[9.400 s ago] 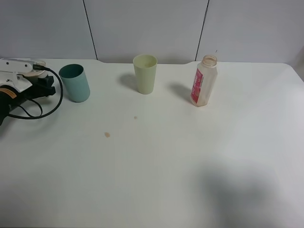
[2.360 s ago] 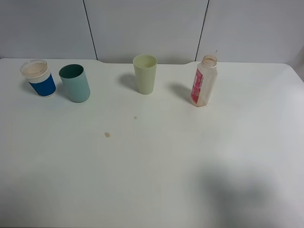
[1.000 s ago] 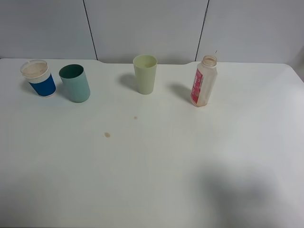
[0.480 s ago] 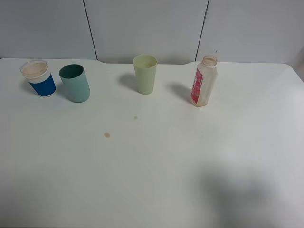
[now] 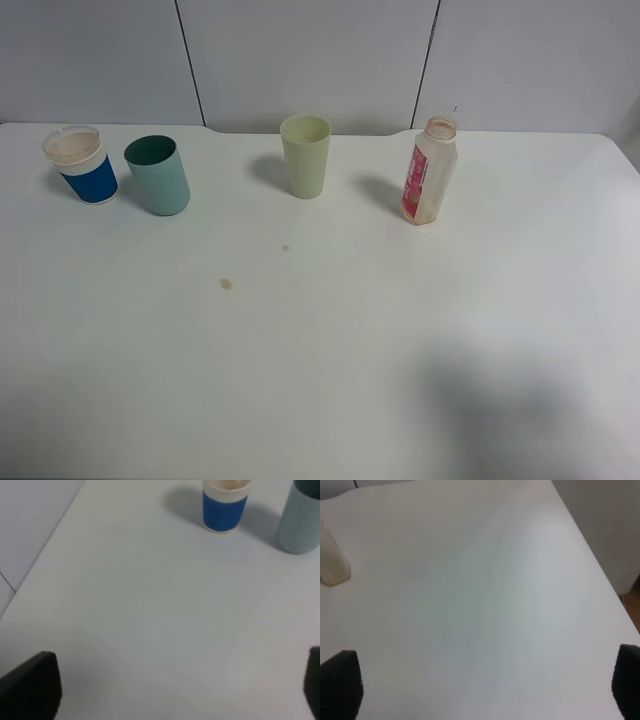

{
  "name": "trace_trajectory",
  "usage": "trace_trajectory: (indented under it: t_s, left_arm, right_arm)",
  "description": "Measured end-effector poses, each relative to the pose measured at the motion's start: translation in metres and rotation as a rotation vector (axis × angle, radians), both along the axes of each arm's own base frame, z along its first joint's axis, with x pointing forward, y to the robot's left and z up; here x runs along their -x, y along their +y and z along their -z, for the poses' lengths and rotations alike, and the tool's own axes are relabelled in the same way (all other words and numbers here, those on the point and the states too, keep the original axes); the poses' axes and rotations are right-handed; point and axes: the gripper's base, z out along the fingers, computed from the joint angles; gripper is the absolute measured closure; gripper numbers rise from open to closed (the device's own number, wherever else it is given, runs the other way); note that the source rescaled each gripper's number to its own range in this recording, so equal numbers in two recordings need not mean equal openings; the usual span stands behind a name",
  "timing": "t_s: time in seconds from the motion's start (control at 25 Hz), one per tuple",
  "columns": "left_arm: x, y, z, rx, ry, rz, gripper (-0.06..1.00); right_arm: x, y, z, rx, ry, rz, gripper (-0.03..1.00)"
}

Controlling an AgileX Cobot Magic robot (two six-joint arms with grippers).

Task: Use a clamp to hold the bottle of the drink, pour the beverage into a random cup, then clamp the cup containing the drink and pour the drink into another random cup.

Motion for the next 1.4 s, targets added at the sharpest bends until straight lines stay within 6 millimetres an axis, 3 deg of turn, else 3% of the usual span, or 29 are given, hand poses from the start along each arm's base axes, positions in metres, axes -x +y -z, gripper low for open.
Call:
trace_trajectory:
  t_s: [0.4,0.8,1.4]
  left_arm:
    - [0.0,0.0,0.0,0.002,0.0,0.015,0.0]
    - [-0.0002,0.0013,0.0,0.0,0.0,0.244,0.0]
    - [-0.0003,0.0014,0.0,0.0,0.0,0.253,0.0]
  right_arm:
    - [0.0,0.0,0.0,0.0,0.0,0.0,-0.03]
    - [0.0,0.0,0.0,0.0,0.0,0.0,-0.03]
    - [0.0,0.0,0.0,0.0,0.0,0.0,-0.03]
